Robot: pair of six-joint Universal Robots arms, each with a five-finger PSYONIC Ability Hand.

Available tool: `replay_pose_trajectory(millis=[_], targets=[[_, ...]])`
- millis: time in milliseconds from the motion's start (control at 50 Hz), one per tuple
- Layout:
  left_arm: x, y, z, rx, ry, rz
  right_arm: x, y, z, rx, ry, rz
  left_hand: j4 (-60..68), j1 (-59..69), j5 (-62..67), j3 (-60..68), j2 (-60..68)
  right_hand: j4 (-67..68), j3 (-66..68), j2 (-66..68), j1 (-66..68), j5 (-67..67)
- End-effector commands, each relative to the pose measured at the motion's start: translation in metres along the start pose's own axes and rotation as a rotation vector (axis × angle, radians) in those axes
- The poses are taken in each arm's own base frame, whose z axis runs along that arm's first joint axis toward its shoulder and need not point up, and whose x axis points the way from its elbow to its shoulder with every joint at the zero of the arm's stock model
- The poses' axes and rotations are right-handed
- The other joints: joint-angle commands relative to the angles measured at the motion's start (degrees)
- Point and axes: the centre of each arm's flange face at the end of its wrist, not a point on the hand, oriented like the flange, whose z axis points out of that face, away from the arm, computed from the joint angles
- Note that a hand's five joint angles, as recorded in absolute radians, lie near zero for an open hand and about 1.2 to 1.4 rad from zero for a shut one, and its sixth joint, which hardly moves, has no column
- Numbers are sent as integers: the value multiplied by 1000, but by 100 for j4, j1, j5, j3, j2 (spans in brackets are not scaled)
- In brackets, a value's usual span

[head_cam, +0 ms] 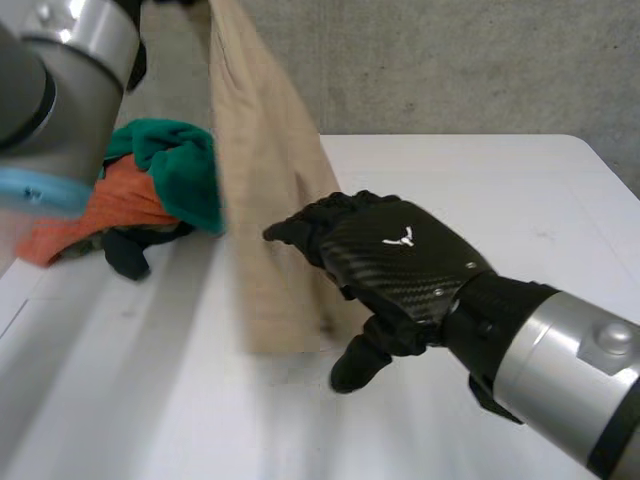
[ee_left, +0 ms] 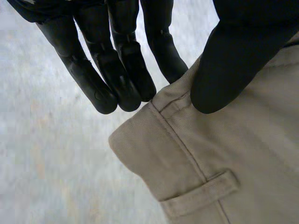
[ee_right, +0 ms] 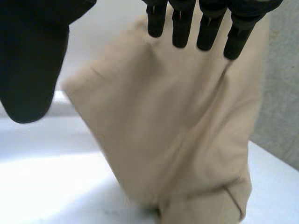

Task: Fold the laundry.

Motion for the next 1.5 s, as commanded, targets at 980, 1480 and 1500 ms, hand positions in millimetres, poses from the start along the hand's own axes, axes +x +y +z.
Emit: replay_pose_trajectory(millis=[980, 1480, 1500], targets=[[102, 126, -173, -539, 409, 284, 181, 157, 38, -366, 258, -139, -5833, -5830, -5130, -5789, -5848, 1172, 1216, 1249, 1229, 1225], [90, 178, -128, -845, 445, 366, 185, 169, 59, -335, 333, -70, 1167, 1170, 1870, 1211, 1152, 6674, 6719, 6752, 6731, 6728], [89, 162, -123, -814, 413, 370, 185, 160, 56, -316, 351, -74, 1167, 1170, 1870, 1211, 1152, 6674, 6719, 6752, 6731, 6728]])
